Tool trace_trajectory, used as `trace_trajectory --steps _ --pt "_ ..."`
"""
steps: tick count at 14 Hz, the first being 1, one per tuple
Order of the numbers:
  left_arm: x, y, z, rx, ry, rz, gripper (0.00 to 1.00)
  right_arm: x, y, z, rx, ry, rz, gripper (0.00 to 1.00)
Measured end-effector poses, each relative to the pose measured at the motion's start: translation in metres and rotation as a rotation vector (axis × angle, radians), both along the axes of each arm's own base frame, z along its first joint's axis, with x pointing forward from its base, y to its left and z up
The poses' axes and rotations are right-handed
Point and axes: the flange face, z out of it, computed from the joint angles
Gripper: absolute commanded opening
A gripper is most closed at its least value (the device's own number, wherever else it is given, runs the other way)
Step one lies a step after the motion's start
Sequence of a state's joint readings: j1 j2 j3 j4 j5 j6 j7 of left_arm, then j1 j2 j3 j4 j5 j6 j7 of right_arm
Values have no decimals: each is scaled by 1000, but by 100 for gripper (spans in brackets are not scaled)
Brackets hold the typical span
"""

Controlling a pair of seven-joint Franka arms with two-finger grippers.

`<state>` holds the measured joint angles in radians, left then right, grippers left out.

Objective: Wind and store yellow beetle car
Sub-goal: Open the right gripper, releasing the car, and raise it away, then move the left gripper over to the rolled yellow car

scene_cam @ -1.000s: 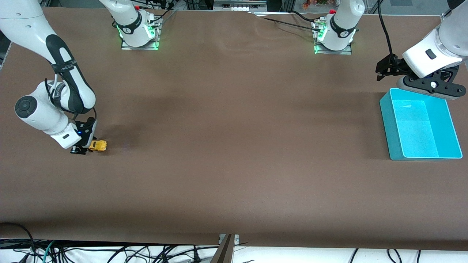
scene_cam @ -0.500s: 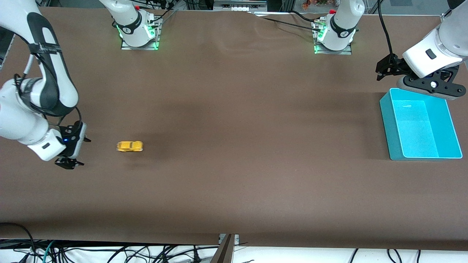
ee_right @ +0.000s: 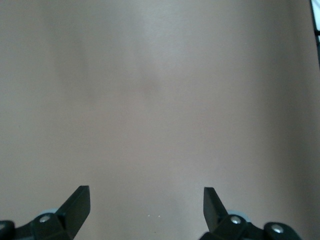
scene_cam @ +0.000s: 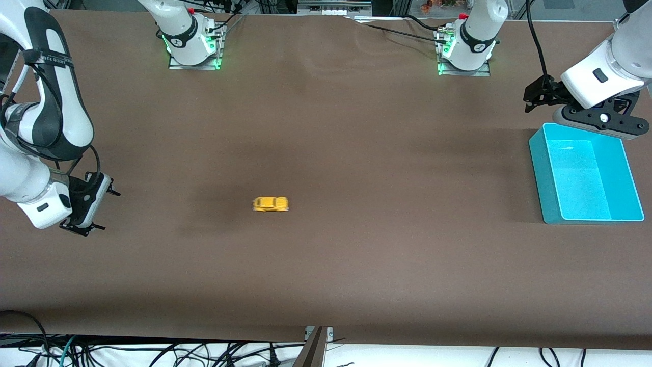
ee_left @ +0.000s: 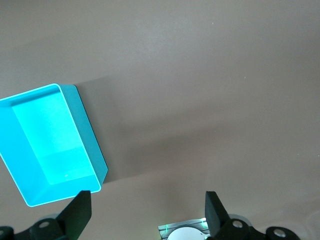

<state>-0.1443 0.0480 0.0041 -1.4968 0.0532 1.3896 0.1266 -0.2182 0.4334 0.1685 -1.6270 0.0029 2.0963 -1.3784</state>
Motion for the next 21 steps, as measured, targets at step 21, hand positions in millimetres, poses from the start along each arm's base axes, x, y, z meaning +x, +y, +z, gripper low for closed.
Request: trace_trajectory --steps 21 --pt "-5 -45 21 -109 -39 -67 100 -65 74 145 -118 207 -1145 100"
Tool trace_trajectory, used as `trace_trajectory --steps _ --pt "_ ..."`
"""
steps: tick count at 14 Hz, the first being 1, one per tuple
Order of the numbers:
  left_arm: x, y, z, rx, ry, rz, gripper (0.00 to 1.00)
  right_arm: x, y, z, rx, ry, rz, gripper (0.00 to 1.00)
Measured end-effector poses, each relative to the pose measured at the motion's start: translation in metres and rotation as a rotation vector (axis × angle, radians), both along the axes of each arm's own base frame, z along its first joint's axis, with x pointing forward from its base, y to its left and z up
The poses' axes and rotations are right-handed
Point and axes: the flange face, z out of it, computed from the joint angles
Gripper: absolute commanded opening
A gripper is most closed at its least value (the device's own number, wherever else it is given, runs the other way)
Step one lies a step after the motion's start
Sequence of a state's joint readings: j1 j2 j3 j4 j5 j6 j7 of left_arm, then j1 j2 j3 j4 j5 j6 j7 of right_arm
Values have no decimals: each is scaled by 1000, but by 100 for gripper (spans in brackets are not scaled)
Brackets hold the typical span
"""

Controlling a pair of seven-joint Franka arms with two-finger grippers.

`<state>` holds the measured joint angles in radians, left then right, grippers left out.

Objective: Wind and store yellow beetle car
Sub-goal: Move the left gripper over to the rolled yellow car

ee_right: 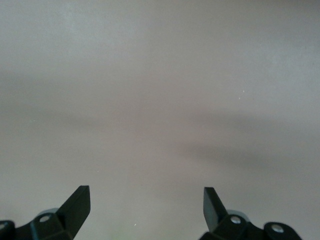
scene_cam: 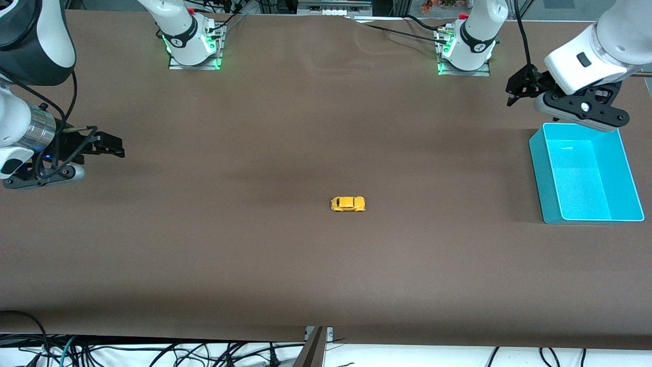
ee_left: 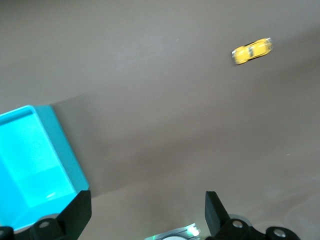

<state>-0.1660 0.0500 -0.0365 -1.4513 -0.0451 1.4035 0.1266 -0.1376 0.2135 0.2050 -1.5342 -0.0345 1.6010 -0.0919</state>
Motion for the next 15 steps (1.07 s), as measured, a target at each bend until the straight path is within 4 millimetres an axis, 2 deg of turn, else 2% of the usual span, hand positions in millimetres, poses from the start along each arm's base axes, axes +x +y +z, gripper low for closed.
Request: trace_trajectory --steps 2,3,4,7,8,9,12,15 --pt "-1 -20 -2 -58 9 -27 100 -1 0 10 -3 5 -10 100" --pt "-3 -36 -14 -62 34 -54 100 -1 0 15 -4 2 -9 100" --pt "-2 -61 -41 -53 75 -93 100 -1 0 19 -5 -2 -8 100" --pt "7 -154 -161 -18 184 -218 100 -1 -1 35 -15 -34 -10 100" --pt "11 -175 -189 -18 181 -242 100 -2 -2 43 -19 -49 -11 100" --pt "13 -190 -208 -19 175 -257 100 -5 -3 51 -23 -65 -13 100" --pt "20 -215 -236 -36 130 -291 100 -12 -2 71 -28 -102 -13 100" --pt "22 -257 -271 -80 31 -400 100 -16 -6 74 -41 -99 -23 100"
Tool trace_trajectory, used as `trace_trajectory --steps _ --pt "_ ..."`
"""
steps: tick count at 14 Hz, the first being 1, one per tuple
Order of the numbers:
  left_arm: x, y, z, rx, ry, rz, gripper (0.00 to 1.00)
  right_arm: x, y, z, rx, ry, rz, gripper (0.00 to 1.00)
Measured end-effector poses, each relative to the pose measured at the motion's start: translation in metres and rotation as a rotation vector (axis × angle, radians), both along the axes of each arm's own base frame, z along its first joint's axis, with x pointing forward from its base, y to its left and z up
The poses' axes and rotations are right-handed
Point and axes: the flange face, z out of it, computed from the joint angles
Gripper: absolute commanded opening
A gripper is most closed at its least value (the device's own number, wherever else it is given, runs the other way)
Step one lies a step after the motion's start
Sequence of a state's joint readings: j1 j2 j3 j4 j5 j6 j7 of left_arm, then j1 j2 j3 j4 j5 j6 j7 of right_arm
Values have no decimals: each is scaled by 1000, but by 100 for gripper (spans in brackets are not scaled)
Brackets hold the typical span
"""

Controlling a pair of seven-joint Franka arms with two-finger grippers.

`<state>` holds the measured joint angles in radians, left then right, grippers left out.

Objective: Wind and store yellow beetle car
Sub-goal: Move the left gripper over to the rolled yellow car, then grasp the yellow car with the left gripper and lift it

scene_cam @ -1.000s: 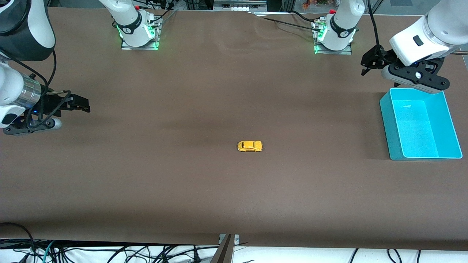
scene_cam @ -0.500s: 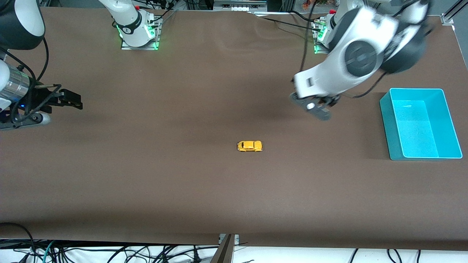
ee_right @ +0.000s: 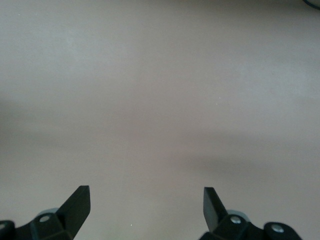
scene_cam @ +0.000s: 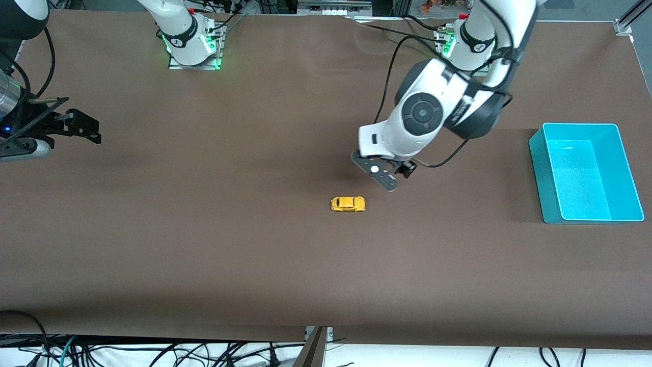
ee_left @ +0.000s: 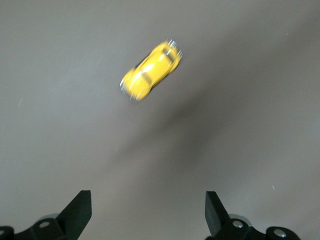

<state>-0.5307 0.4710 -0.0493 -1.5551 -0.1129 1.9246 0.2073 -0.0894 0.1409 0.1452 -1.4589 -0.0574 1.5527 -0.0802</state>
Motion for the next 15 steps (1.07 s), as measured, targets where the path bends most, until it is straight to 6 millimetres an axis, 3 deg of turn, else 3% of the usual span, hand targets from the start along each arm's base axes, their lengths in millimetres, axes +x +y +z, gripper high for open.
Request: trace_trajectory --steps 4,6,12,15 --pt "-6 -55 -80 -64 -96 -126 100 -3 -3 -5 -9 30 -51 100" --pt "-14 -72 -107 -80 -117 -223 100 -3 -2 -6 -12 32 -98 100" --pt "-2 -77 -131 -105 -268 -509 100 -4 -6 -7 -15 37 -129 100" --pt "-2 -76 -152 -94 -272 -566 100 -4 -8 -8 -13 39 -134 100"
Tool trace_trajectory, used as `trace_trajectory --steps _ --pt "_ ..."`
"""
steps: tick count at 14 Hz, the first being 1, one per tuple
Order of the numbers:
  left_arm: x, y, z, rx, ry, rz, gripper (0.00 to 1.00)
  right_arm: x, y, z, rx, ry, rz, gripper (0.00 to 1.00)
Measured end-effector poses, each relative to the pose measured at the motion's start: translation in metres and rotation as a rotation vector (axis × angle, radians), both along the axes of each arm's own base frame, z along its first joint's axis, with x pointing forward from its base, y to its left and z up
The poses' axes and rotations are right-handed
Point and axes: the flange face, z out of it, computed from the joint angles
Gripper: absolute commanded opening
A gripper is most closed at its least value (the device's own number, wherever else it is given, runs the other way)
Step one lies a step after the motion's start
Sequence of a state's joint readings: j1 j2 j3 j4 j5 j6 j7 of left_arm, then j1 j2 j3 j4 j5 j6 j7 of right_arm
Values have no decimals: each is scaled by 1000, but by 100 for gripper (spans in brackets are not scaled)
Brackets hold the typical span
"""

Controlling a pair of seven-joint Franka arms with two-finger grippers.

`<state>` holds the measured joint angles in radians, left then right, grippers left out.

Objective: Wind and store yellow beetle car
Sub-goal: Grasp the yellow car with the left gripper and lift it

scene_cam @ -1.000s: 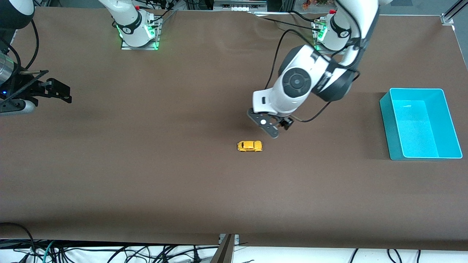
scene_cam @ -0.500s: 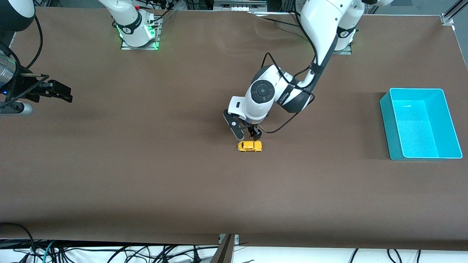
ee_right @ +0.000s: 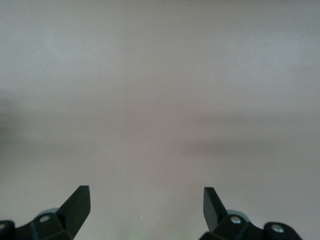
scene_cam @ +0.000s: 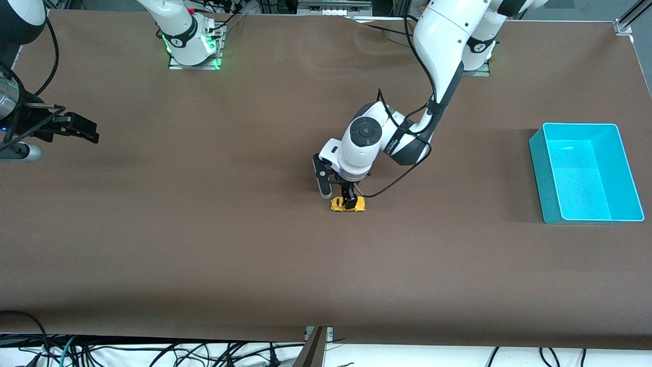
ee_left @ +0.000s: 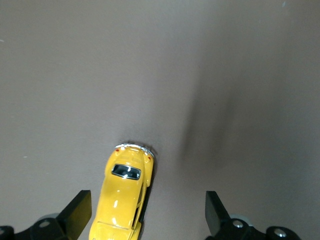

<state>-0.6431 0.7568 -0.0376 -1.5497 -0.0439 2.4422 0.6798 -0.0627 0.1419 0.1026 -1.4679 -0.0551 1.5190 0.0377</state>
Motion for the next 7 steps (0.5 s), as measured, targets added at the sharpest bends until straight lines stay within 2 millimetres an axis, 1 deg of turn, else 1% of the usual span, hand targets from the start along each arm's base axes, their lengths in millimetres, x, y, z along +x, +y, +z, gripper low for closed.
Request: trace_trajectory --steps 4,7 --pt "4 2 -16 2 -13 -29 100 1 -1 -3 13 6 -9 100" --pt "7 6 -20 6 -15 -24 100 1 -11 -4 15 7 -26 100"
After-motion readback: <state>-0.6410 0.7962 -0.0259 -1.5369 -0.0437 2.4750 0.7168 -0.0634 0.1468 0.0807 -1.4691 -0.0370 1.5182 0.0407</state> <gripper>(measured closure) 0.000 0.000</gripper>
